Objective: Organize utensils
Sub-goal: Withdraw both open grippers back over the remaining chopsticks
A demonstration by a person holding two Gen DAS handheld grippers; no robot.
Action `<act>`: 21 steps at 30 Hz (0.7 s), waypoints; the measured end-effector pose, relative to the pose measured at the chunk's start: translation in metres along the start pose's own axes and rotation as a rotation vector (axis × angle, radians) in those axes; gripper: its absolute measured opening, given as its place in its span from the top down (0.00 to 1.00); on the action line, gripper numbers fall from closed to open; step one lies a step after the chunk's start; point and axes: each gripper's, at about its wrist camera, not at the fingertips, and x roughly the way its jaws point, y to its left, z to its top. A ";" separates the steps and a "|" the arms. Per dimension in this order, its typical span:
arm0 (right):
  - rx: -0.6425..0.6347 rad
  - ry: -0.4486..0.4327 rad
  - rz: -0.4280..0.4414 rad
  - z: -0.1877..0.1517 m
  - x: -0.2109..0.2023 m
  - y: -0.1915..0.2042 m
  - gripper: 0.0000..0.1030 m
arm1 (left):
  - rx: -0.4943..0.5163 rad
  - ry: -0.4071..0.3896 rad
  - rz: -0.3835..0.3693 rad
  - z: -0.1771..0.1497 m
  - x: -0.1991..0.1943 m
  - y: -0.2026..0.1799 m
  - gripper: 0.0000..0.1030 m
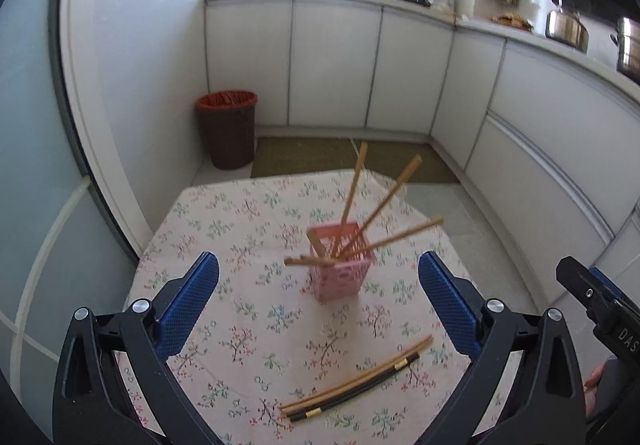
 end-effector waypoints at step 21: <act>0.204 0.317 -0.062 -0.090 0.063 -0.110 0.07 | 0.322 0.565 -0.114 -0.082 0.176 -0.105 0.19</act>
